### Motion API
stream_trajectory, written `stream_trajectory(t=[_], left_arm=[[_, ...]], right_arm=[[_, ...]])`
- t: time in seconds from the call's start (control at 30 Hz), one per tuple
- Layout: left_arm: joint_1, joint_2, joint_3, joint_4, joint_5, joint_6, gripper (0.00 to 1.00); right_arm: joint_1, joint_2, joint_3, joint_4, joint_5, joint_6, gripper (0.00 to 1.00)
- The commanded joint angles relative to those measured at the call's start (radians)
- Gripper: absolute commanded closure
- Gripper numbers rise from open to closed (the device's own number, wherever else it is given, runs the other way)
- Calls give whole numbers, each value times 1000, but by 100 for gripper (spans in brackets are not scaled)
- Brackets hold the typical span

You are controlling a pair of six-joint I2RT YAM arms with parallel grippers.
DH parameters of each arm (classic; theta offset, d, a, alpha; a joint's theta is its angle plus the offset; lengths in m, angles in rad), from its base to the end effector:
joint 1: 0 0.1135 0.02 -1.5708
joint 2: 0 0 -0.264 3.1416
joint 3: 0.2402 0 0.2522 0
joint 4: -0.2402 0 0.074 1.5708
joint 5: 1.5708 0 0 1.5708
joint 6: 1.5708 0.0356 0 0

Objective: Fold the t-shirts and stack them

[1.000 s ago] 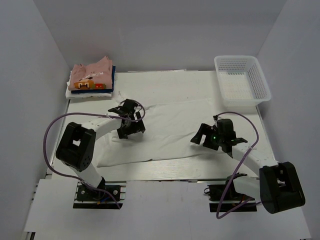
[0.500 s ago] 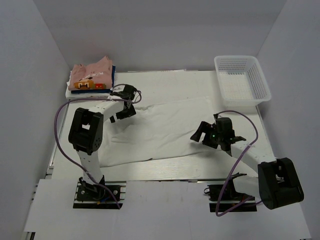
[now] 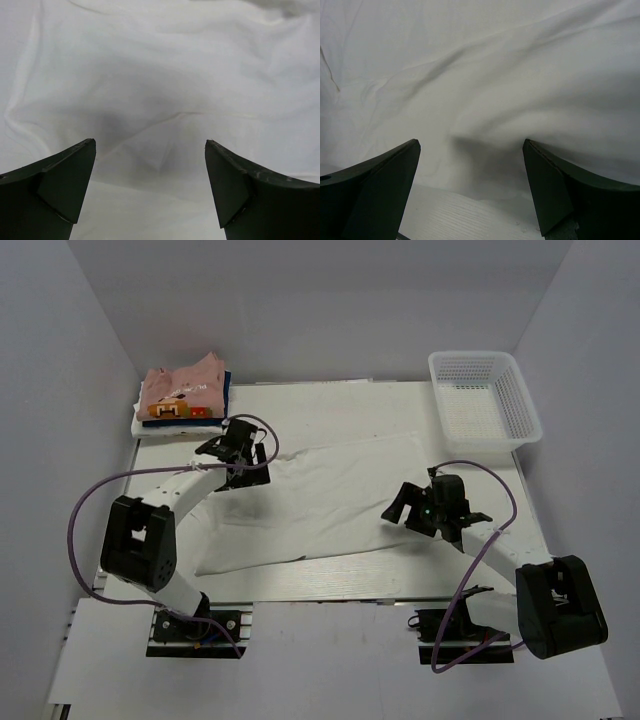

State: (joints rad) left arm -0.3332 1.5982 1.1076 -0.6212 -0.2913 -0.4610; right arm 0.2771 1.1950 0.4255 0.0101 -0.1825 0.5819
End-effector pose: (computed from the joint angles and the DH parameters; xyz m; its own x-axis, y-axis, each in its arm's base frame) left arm 0.3052 -0.0948 0.2180 -0.8446 -0.1586 -0.5113 -0.2040 0.9784 0.0335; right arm 0.2097 0.0664 0.1567 -0.7707 0.3427 -0.5372 0.0335 0.8636 0.5030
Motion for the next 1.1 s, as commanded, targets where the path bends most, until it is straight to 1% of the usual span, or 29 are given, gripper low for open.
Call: stream_trajectory(t=[0.0,0.03,0.1,0.13,0.23,0.37,0.43,0.47,0.5,0.57,0.6,0.7,0.87,0.97,1.07], left_arm=[[-9,-28,-35,28,129,99,0],[-21,-12,-35,6,88,99,0],[-36,23,-35,-27,75,99,0],[-56,48,-46,-47,40,99,0],[-82,60,-46,-74,-20,99,0],[-119,95,-29,-74,-31,143,0],[-119,132,-9,-116,-72,143,0],[-130,152,9,-136,-103,118,0],[-130,196,20,-159,-167,101,0],[-130,238,47,-222,-227,49,0],[-130,255,57,-233,-255,48,0],[-106,279,69,-224,-273,36,0],[-82,240,92,-166,-296,117,0],[-63,209,51,-114,-261,174,0],[-53,207,41,-104,-261,174,0]], right_arm=[[-3,43,-45,-150,87,-59,10],[-6,43,-45,-150,81,-63,10],[-3,46,-39,-153,77,-65,10],[-4,48,-42,-154,75,-68,10],[-4,51,-41,-153,72,-73,10],[-3,54,-37,-153,67,-74,10],[-4,60,-34,-150,66,-74,10],[-1,60,-34,-150,66,-73,10],[-3,60,-33,-145,67,-71,10],[-4,61,-33,-147,66,-70,10],[-4,60,-33,-148,67,-68,10],[-4,67,-25,-159,78,-62,10],[-6,75,-16,-211,152,-25,10],[-10,78,-16,-222,175,-8,10],[-27,80,-16,-236,178,1,10]])
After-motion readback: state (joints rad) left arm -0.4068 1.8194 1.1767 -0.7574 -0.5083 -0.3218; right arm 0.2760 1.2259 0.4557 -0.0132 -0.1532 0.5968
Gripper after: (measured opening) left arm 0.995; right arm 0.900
